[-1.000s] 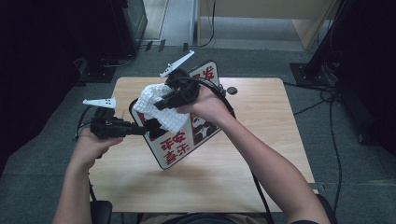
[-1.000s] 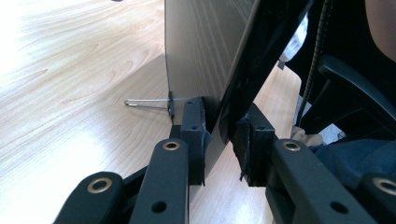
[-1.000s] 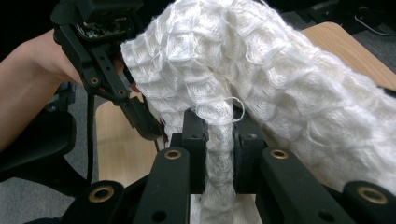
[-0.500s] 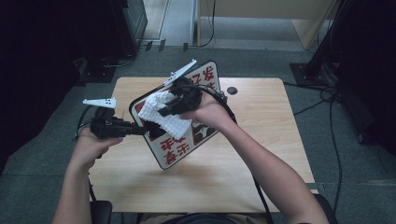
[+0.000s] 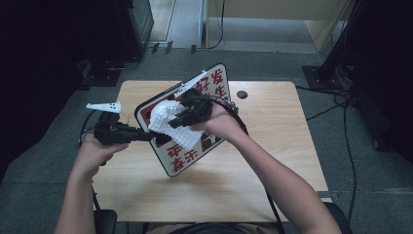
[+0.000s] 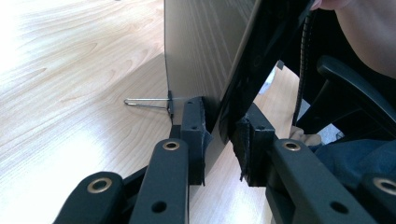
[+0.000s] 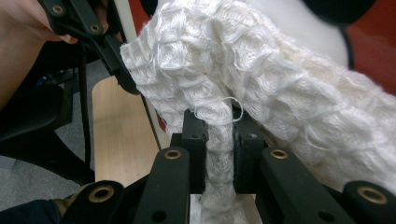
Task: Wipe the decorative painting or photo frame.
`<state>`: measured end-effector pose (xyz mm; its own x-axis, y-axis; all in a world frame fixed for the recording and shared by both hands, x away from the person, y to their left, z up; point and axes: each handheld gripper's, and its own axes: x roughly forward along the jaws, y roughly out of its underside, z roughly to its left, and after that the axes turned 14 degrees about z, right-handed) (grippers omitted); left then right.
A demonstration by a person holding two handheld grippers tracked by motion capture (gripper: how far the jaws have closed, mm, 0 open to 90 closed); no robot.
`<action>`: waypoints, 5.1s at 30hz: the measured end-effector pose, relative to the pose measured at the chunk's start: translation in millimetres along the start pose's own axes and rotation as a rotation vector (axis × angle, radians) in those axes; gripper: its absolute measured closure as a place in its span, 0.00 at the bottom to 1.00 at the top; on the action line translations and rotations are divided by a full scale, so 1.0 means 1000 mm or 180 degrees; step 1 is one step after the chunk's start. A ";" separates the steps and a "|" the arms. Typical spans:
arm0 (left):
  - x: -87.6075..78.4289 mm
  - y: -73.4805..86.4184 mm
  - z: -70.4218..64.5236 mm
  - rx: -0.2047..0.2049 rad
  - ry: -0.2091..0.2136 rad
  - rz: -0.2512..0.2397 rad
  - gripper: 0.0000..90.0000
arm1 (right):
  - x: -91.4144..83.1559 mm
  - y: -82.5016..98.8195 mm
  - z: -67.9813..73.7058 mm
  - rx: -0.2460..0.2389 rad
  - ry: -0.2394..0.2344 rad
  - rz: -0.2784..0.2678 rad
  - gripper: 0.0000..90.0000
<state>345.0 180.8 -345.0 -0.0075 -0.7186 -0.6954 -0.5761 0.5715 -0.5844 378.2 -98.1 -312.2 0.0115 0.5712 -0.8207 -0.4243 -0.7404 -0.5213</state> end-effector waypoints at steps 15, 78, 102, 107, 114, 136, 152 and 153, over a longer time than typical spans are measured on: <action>0.000 0.000 0.000 -0.0003 0.0007 0.0001 0.83 | 0.024 0.024 -0.006 0.0042 -0.0098 0.0065 0.88; 0.000 0.001 0.002 -0.0018 0.0064 -0.0007 0.82 | 0.106 0.104 -0.018 0.0207 -0.0328 0.0380 0.88; -0.011 0.018 0.012 -0.0013 -0.0166 -0.0160 0.52 | 0.035 0.057 0.000 0.0096 -0.0257 0.0100 0.88; -0.013 0.022 0.016 -0.0084 -0.0168 -0.0193 0.57 | 0.021 0.045 0.004 0.0117 -0.0246 0.0051 0.88; -0.015 0.028 0.021 -0.0110 -0.0179 -0.0297 0.63 | 0.007 0.032 0.008 0.0036 -0.0176 0.0021 0.88; -0.001 0.015 0.024 -0.0078 -0.0041 -0.0200 0.89 | -0.036 -0.033 0.028 -0.0186 0.0021 -0.0181 0.88; -0.004 0.014 0.023 0.0010 -0.0003 -0.0274 0.88 | -0.022 -0.054 0.035 -0.0193 -0.0005 -0.0153 0.88; -0.004 0.014 0.023 0.0009 -0.0002 -0.0273 0.88 | -0.021 -0.054 0.035 -0.0197 -0.0010 -0.0149 0.88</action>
<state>355.3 201.0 -360.1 0.0423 -0.7647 -0.6430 -0.5724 0.5089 -0.6429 369.1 -57.3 -258.8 0.0272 0.6068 -0.7944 -0.3667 -0.7332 -0.5727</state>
